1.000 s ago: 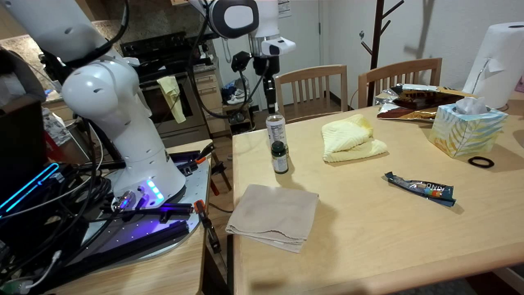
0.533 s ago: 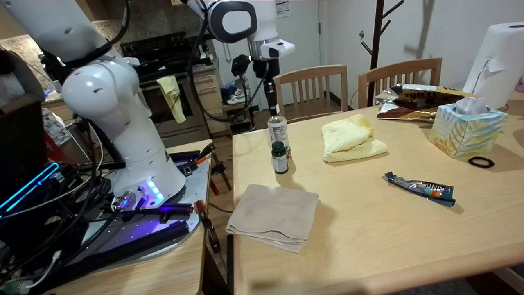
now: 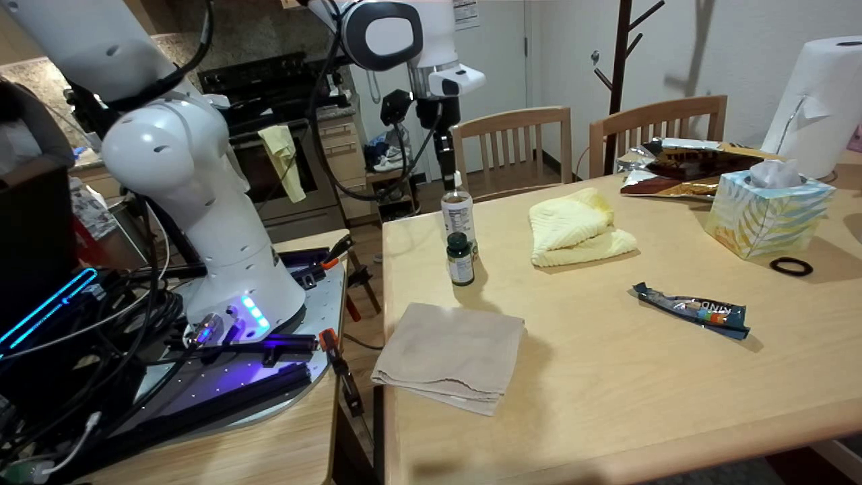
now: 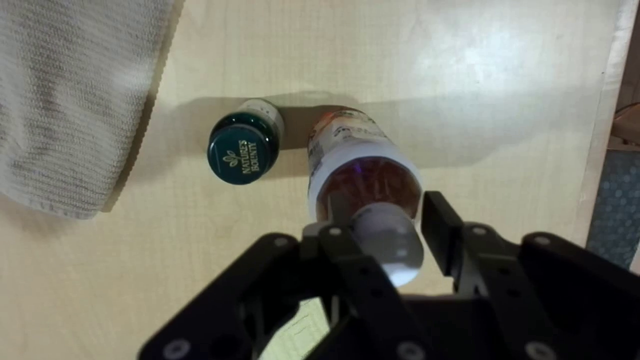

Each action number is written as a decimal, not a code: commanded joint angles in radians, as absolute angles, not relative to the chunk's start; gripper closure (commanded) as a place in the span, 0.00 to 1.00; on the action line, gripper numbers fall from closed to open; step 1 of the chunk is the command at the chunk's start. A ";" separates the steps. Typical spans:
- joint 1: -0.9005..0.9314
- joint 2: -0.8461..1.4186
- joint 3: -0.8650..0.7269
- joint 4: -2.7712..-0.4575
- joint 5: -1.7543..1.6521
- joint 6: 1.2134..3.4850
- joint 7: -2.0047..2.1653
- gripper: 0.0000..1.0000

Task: Move the smaller bottle to the left and shift the bigger bottle to the right near the smaller one

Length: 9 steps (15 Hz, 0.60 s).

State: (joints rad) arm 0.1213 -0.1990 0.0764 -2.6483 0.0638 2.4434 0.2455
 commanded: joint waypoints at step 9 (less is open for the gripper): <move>0.104 -0.267 0.080 -2.660 0.083 2.434 0.229 0.00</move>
